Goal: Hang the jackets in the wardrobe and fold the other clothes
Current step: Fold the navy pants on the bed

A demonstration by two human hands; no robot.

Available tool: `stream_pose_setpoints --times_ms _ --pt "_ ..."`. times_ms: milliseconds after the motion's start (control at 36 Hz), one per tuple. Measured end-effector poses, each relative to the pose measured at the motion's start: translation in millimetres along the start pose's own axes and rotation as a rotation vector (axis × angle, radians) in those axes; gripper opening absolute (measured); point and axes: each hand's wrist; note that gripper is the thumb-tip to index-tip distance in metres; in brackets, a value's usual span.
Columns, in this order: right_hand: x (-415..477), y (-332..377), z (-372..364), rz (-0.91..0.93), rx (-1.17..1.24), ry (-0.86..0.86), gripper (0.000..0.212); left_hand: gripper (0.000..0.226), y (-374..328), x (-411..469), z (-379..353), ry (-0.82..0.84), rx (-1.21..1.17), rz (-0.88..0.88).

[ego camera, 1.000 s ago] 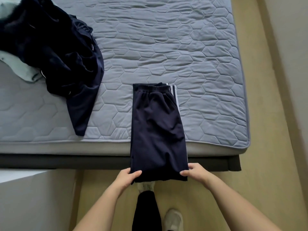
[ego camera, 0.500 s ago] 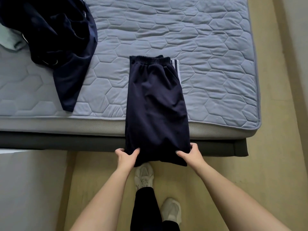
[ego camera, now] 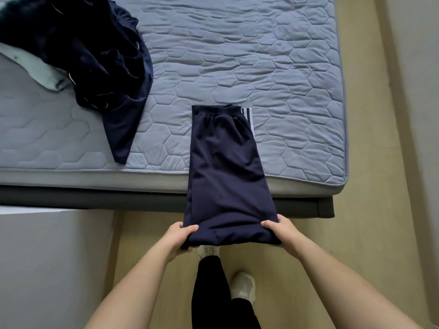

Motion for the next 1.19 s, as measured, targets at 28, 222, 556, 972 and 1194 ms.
stream_pose_setpoints --times_ms 28,222,556,972,1194 --pt "-7 9 3 -0.021 0.023 0.0 0.018 0.014 -5 -11 2 0.033 -0.01 0.011" --pt "-18 118 18 0.013 0.228 -0.08 0.038 0.049 -92 -63 9 0.012 -0.165 -0.118" --pt "81 273 13 0.381 0.189 -0.043 0.053 0.039 -273 -28 16 -0.036 -0.299 -0.452" --pt "167 178 -8 0.166 0.081 -0.101 0.03 0.065 -244 89 4 -0.013 -0.034 -0.19" --pt "125 222 17 -0.162 0.282 0.082 0.035 0.058 -278 32 11 0.086 -0.05 -0.041"
Point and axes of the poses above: each hand's wrist, its own x-axis towards the middle knuckle, its own z-axis out of the back of the hand, y = z × x, and after that the axes turned 9 degrees about z, right-handed
